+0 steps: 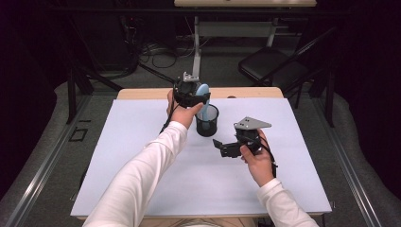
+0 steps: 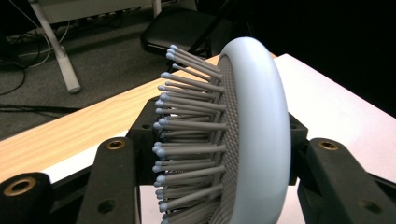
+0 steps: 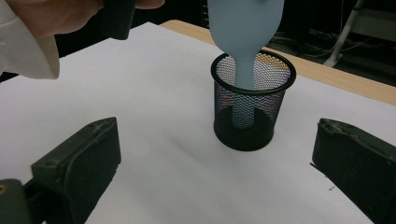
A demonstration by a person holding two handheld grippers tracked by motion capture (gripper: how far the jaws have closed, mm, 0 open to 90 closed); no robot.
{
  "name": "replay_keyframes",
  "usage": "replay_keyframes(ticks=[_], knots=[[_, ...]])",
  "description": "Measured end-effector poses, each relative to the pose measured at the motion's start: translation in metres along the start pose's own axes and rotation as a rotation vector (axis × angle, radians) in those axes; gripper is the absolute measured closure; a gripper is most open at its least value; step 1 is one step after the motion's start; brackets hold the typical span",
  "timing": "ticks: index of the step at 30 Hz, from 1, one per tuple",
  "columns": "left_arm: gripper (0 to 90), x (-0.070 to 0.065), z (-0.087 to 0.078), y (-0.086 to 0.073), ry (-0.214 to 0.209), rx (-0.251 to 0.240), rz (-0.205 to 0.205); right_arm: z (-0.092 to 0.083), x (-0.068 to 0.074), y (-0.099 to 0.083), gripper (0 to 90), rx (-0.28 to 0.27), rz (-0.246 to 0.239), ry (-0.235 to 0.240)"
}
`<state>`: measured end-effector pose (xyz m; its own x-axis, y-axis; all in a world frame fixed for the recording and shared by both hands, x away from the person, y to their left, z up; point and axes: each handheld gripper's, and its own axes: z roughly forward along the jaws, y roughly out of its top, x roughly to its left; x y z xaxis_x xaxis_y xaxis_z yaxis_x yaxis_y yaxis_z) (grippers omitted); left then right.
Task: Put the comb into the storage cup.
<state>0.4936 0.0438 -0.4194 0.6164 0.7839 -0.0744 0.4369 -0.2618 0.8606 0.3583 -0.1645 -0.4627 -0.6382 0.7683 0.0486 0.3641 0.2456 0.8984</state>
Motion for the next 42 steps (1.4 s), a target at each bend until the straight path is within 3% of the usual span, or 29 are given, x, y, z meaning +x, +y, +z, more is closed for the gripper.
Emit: replay_keyframes(ticks=[16, 21, 42], knots=[[48.3, 0.0032, 0.0019, -0.0008, -0.019, -0.006, -0.034, 0.0008, 0.0011, -0.0001, 0.8, 0.0, 0.0, 0.003], [48.3, 0.001, 0.0026, -0.0006, -0.011, -0.006, -0.015, 0.0006, 0.0007, -0.0001, 0.8, -0.001, -0.001, 0.004], [46.8, -0.003, 0.0093, 0.0022, -0.013, -0.011, -0.006, 0.0007, 0.0005, -0.0004, 1.0, -0.001, 0.009, 0.007]])
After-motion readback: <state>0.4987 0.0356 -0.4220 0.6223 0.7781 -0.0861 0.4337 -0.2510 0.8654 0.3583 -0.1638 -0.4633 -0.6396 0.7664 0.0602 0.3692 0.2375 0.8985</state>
